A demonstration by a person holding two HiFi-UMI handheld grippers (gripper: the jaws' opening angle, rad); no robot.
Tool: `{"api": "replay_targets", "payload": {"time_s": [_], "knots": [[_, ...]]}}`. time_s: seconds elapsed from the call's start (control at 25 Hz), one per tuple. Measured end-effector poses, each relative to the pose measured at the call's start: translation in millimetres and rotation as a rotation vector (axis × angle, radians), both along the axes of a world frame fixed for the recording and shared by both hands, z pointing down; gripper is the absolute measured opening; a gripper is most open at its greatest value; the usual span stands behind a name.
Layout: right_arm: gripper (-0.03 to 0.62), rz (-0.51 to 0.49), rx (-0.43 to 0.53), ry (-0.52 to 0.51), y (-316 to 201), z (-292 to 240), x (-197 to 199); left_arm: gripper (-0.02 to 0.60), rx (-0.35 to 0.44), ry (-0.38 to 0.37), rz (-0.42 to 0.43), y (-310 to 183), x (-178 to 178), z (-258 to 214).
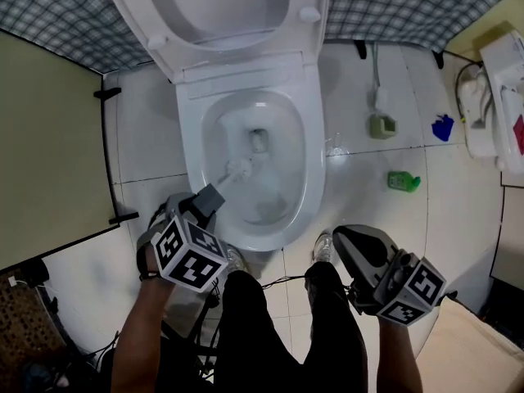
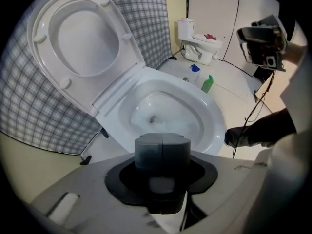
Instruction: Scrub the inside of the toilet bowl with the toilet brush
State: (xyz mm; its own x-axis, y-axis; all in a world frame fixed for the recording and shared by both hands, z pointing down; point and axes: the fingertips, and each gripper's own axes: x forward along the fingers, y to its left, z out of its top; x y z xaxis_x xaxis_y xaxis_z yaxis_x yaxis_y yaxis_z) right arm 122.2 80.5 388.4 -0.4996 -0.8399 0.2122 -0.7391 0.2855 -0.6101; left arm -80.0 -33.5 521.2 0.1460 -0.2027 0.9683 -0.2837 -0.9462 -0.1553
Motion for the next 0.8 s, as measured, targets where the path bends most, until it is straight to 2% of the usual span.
{"api": "replay_targets", "payload": {"time_s": [0.16,0.28,0.52,0.68,0.8], "knots": [[0.0,-0.032,0.024,0.002,-5.0,-9.6,-14.1,0.179,-0.003,-0.037,0.027,12.0,-21.2,-17.2],[0.0,-0.045,0.025,0.003,-5.8,-10.2,-19.8,0.179,-0.016,-0.055,0.041,16.4,-24.6,-9.9],[0.0,-0.019,-0.005,0.016,3.2,-2.2,-2.5,0.179,-0.082,-0.056,0.095,31.9,9.0,32.5],[0.0,0.0,-0.023,0.033,11.5,1.9,12.1,0.179,-0.077,-0.013,0.109,26.7,42.5,41.7],[0.0,0.002,-0.028,0.029,11.5,4.9,11.7,0.179,-0.103,0.069,0.038,12.5,60.9,47.0]]}}
